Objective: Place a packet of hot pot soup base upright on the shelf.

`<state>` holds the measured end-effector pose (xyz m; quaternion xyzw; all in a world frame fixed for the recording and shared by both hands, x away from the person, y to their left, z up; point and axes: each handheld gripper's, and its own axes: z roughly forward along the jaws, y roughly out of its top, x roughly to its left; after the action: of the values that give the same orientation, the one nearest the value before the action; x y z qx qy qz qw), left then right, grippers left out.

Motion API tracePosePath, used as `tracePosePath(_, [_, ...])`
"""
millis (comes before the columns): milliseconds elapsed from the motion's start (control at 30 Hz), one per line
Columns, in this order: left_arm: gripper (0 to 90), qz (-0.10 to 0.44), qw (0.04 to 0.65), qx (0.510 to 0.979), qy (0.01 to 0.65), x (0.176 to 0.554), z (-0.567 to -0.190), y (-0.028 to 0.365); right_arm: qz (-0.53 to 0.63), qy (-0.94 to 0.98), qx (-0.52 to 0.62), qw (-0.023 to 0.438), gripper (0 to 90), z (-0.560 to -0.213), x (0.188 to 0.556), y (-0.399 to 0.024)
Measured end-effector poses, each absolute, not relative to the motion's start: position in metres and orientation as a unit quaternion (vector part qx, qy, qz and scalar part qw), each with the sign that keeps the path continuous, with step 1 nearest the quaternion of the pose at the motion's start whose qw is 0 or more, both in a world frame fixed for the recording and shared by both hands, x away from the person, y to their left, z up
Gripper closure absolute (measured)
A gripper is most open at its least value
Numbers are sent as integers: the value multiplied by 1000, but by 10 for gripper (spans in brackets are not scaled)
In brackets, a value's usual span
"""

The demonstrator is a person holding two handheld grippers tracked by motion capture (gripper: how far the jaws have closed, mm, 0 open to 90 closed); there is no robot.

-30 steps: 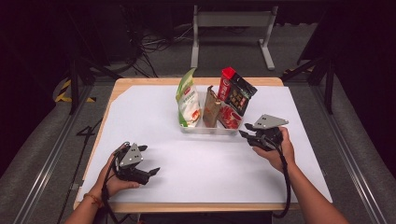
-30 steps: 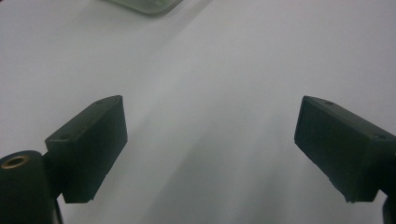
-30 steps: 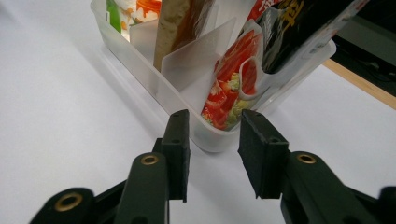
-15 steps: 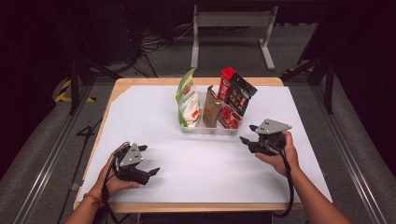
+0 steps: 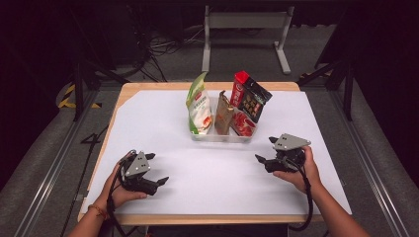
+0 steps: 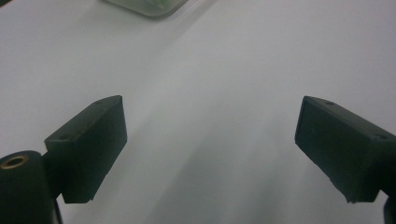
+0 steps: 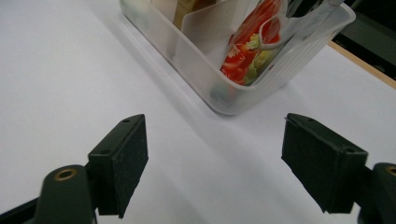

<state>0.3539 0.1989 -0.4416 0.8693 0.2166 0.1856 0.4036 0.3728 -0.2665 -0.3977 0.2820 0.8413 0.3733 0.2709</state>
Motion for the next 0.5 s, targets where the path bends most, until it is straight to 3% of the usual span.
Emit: tracePosePath(500, [99, 186, 406, 868, 217, 353, -441, 199, 377, 834, 303, 266, 138, -410, 354, -276])
